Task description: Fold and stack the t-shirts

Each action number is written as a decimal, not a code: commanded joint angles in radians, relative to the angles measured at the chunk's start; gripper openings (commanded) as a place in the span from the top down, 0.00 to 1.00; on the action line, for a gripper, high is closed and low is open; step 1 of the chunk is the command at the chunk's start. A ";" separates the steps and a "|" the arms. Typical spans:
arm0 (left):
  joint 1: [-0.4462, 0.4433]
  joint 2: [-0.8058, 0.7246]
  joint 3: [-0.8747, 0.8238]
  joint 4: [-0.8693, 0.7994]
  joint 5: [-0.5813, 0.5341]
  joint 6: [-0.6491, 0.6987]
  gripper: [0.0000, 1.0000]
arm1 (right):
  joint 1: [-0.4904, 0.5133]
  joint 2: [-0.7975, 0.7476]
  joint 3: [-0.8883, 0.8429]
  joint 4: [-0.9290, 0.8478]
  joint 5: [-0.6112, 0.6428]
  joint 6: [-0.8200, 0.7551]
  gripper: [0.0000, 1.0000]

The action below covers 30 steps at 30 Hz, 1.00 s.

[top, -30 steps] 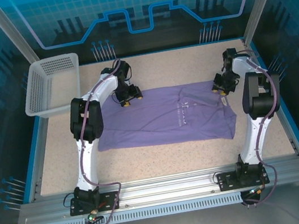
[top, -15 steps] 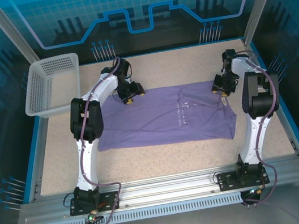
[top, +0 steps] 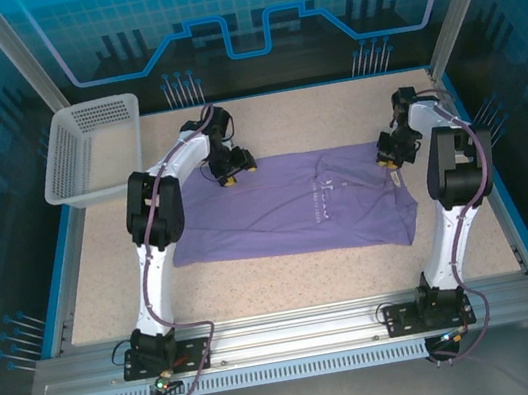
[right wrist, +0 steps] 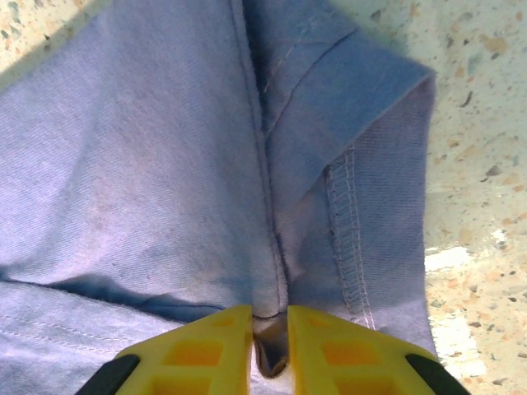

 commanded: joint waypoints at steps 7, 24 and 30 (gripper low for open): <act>-0.004 0.015 0.019 -0.017 0.017 -0.028 0.38 | 0.015 -0.039 -0.039 -0.001 -0.023 -0.017 1.00; -0.004 0.046 0.023 -0.054 -0.039 -0.056 0.37 | 0.107 -0.338 -0.197 0.025 -0.147 -0.082 1.00; -0.004 0.048 0.014 -0.043 -0.034 -0.060 0.36 | 0.177 -0.461 -0.334 -0.004 -0.181 -0.119 1.00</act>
